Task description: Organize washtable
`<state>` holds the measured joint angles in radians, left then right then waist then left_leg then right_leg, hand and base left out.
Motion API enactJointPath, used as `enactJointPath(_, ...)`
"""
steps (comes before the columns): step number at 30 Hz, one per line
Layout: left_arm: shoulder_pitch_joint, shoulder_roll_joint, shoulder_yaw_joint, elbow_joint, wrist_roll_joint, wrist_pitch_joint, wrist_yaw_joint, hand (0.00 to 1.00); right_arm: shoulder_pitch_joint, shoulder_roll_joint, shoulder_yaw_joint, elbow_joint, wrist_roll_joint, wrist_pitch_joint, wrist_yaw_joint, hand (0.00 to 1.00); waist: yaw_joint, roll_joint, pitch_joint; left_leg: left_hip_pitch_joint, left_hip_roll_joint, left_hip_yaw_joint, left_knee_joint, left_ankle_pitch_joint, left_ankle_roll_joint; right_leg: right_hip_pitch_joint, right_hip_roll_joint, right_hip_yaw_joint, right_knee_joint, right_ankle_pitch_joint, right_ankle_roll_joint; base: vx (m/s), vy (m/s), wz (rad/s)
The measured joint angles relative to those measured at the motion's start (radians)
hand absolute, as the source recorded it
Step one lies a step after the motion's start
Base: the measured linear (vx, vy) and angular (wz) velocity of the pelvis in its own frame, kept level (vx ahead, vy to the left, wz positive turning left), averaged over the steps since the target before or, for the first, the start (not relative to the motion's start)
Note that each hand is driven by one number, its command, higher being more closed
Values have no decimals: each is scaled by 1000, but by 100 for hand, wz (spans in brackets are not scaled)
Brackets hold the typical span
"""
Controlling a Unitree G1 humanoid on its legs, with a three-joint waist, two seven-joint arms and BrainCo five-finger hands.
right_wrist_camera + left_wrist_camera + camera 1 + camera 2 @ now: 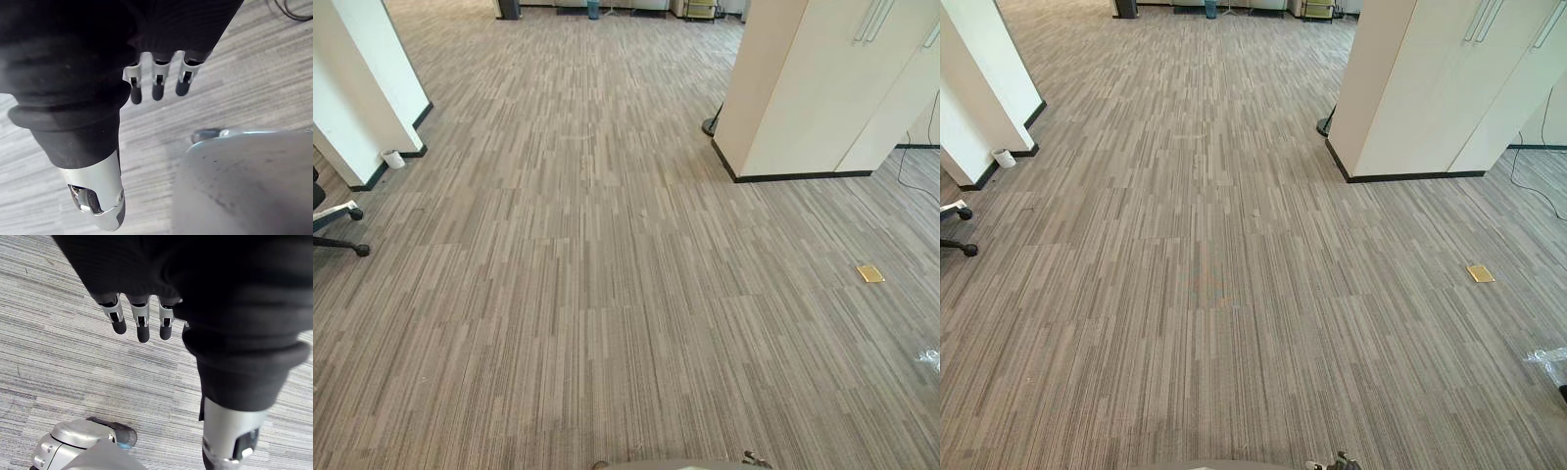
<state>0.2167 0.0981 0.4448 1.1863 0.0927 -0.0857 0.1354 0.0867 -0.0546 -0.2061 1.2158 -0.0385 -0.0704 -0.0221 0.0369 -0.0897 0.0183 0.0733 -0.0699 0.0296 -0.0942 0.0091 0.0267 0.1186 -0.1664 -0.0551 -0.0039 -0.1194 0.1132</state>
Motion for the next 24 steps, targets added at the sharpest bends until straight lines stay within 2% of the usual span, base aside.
enactJointPath(4, -13, 1, -6, -1, 0, 1, 1, 0, -10, -9, 35, 14, -2, -10, 0, 0, 2, -2, 7, -15, 8, -1, 34, -19, -2, -1, 7, -1, 1, 11, -6, 19, -49, -3)
enactJointPath(5, -37, 0, -12, -1, -2, 0, 1, 0, -23, -11, 50, 15, -4, -11, 0, 0, 5, 0, 29, -73, 19, -2, 158, -84, -2, -4, 11, -4, 6, 22, -5, -60, -30, 0)
enactJointPath(6, -50, -10, -13, -11, -10, -2, -2, 0, -35, -20, 59, 15, -12, -10, 1, 0, 8, 18, 47, -149, 29, -5, 304, -152, -5, -12, 15, -10, 8, 28, -3, -83, -6, -1)
enactJointPath(7, -49, -18, -12, -15, -13, -8, -2, 0, -42, -28, 58, 14, -12, -10, 1, 0, 6, 24, 48, -186, 36, -9, 370, -191, -2, -16, 22, -18, 9, 26, -1, -83, 17, -1)
enactJointPath(9, -48, -43, -12, -26, -16, -13, -5, 0, -46, -54, 46, 14, -12, -7, -2, 0, 4, 59, 65, -281, 37, -48, 548, -291, 20, -19, 30, -65, 26, -29, 21, -68, 96, 39)
enactJointPath(10, -35, -49, -14, -34, -21, -14, -6, 0, -27, -55, 18, 13, -11, 1, -5, 0, 9, 65, 66, -293, 11, -60, 605, -321, 55, -30, -4, -109, 95, -79, 58, -27, 207, 69)
enactJointPath(11, -24, -49, -16, -36, -21, -12, -6, 0, -15, -52, 4, 11, -10, 2, -6, 0, 8, 61, 64, -293, -3, -60, 633, -330, 69, -36, -24, -129, 146, -109, 81, 66, 255, 76)
enactJointPath(12, -4, -48, -22, -36, -20, -9, -5, 0, 19, -50, -26, -15, -8, 0, -6, 0, 11, 66, 64, -279, -19, -53, 650, -393, 72, -55, -56, -140, 307, -161, 97, 116, 224, 58)
enactJointPath(13, 13, -50, -24, -19, -20, -4, -2, 0, 35, -39, -63, -52, -2, -10, -10, 0, 19, 52, 78, -253, -54, -58, 663, -422, 101, -214, -116, -88, 688, -157, 19, 174, 252, 49)
enactJointPath(14, 22, -43, -26, -20, -20, 1, -3, 0, 39, -33, -73, -63, -1, -13, -9, 0, 18, 57, 83, -232, -59, -62, 658, -427, 108, -274, -120, -59, 826, -129, -54, 164, 214, 38)
enactJointPath(15, 34, -26, -38, -21, -20, 5, -4, 0, 39, -23, -86, -63, -2, -14, -9, 0, 9, 46, 86, -184, -74, -88, 633, -426, 106, -338, -110, -32, 985, -124, -72, 216, 141, 41)
enactJointPath(16, 40, -13, -42, -23, -20, 7, -5, 0, 40, -11, -96, -61, -3, -12, -9, 0, 5, 33, 87, -149, -77, -102, 608, -426, 106, -360, -96, -24, 1052, -127, -67, 291, 90, 64)
enactJointPath(17, 39, 7, -40, -34, -20, 11, -7, 0, 56, 8, -109, -55, -3, -10, -11, 0, 4, 19, 88, -77, -78, -142, 554, -423, 103, -387, -57, -37, 1094, -130, -65, 402, 87, 76)
enactJointPath(19, 25, 4, -25, -69, -18, 11, -22, 0, 78, 27, -136, -79, -5, -12, -12, 0, 1, 16, 88, 4, -76, -197, 470, -421, 102, -440, -15, -87, 1037, -133, -61, 455, 74, 65)
enactJointPath(20, 3, -9, -9, -80, -14, 9, -24, 0, 82, 29, -142, -95, -6, -12, -15, 0, -2, 19, 86, 42, -75, -220, 419, -417, 94, -497, 5, -128, 958, -144, -55, 544, 73, 44)
enactJointPath(22, -32, -26, -6, -95, -10, 8, -22, 0, 77, 20, -141, -104, -11, -8, -18, 0, -16, 35, 90, 103, -50, -245, 350, -413, 93, -579, 60, -185, 764, -138, -66, 662, 77, 41)
enactJointPath(23, -49, -40, -20, -95, -10, 5, -22, 0, 75, 5, -138, -105, -12, 3, -19, 0, -29, 68, 89, 158, -4, -259, 292, -408, 89, -615, 123, -204, 600, -90, -97, 716, 58, 53)
enactJointPath(24, -72, -50, -44, -95, -9, 0, -22, 0, 76, 8, -138, -109, -11, 9, -24, 0, -49, 84, 94, 200, 25, -271, 267, -389, 59, -640, 171, -219, 423, -10, -99, 784, 28, 54)
